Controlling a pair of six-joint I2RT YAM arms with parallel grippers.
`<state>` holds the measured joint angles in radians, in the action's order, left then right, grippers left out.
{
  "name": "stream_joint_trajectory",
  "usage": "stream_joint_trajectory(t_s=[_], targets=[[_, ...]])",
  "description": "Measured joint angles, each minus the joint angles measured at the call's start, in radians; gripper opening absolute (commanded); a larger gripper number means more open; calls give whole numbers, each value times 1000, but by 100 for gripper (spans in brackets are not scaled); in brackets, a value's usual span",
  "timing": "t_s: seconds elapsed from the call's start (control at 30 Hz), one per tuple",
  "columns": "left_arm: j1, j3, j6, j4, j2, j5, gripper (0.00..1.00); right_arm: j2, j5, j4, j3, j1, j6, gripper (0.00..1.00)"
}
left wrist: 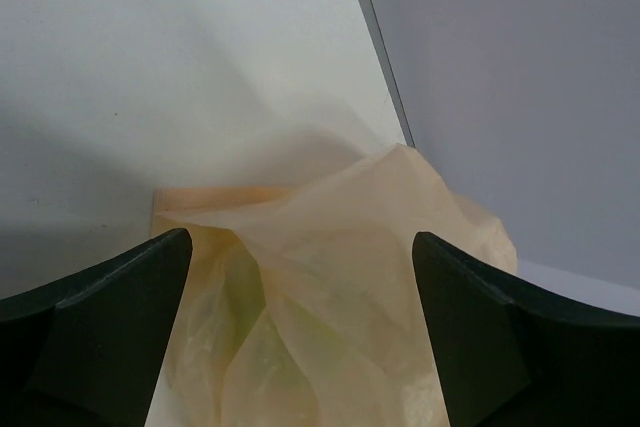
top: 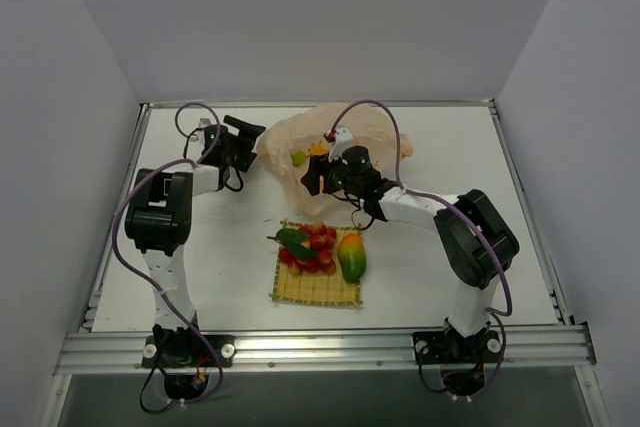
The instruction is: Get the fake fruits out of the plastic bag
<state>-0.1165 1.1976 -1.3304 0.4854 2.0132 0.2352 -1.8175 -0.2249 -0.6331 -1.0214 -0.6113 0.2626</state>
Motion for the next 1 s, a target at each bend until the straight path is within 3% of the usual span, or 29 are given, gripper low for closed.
stream_joint_trajectory(t_s=[0.03,0.27,0.3,0.33,0.8,1.0], targets=[[-2,7,-11,4,18,0,86,0,0,0,0,-2,0,61],[-24,44,-51,7,48,2,27,5,1,-2,5,-11,3,61],[-26,53,-53,8,49,4,10,10,1,-2,10,-12,4,61],[-26,64,-58,10,49,6,3,17,2,-3,16,-12,5,61],[-48,224,91,-76,33,148,2,197,137,-27,119,-25,27,61],[-81,241,151,-132,21,212,2,196,187,-37,122,-26,44,61]])
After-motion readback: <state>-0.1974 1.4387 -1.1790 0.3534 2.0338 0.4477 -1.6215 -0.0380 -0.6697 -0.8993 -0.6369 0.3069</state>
